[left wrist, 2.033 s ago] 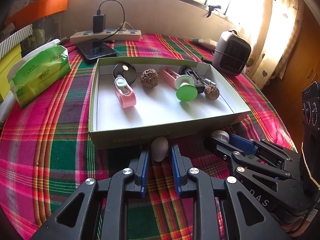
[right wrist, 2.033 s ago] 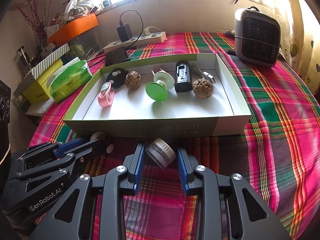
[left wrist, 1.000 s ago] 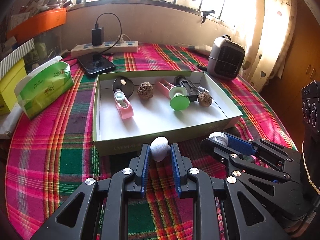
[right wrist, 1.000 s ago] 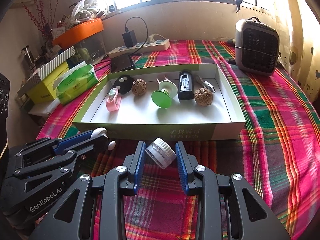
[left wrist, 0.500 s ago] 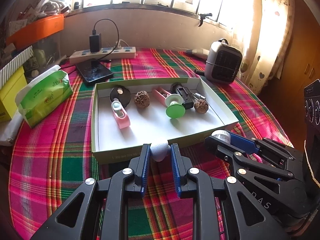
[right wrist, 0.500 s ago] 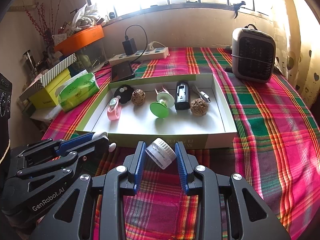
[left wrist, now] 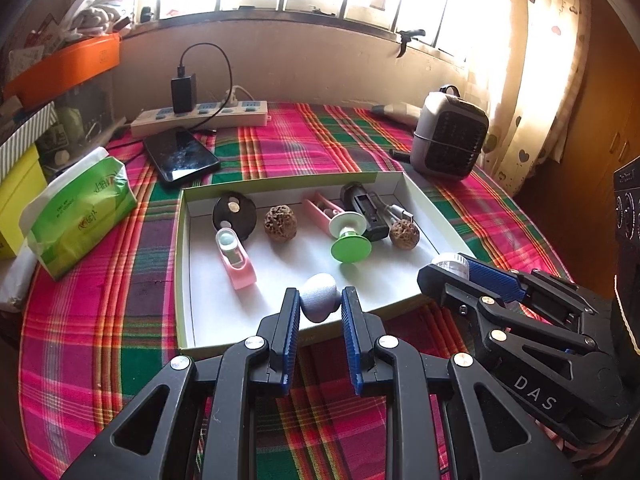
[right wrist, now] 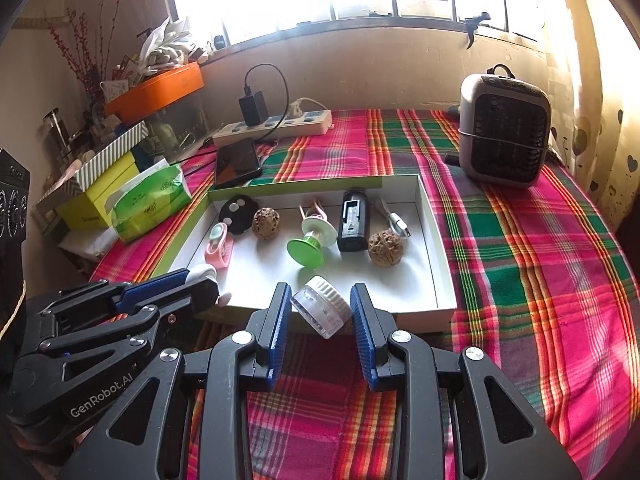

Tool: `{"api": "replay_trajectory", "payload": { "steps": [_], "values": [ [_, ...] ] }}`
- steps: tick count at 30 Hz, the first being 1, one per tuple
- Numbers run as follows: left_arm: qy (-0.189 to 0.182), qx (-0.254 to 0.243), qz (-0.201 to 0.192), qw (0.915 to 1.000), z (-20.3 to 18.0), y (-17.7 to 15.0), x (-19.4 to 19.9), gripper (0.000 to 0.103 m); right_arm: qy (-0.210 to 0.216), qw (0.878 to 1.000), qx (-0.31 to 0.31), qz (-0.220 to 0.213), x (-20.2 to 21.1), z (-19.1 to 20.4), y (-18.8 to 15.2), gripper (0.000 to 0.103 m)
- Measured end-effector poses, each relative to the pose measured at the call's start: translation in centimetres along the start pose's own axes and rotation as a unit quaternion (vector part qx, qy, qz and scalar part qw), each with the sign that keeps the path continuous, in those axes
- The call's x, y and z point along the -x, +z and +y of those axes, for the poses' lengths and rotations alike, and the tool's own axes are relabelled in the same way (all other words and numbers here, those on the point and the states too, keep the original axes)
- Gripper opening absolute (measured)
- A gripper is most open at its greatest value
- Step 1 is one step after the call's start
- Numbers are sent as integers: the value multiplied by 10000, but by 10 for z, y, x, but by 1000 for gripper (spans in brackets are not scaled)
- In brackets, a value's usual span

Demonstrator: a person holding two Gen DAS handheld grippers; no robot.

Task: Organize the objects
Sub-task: 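Lift and carry the knob and jar over the box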

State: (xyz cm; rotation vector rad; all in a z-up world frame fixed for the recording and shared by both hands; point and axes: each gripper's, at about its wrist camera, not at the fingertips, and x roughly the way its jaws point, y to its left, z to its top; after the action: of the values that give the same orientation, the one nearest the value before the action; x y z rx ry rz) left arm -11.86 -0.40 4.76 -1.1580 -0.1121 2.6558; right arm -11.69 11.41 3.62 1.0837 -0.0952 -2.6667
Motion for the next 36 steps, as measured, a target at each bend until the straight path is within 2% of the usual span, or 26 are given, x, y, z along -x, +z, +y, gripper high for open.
{"api": "replay_trajectory", "payload": {
  "steps": [16, 36],
  "values": [
    [12, 71, 170, 9998, 12, 23, -34, 19, -88, 9997, -1, 233, -34, -12, 15, 32],
    [139, 145, 467, 9987, 16, 30, -72, 19, -115, 9987, 125, 479, -61, -21, 18, 32]
  ]
}}
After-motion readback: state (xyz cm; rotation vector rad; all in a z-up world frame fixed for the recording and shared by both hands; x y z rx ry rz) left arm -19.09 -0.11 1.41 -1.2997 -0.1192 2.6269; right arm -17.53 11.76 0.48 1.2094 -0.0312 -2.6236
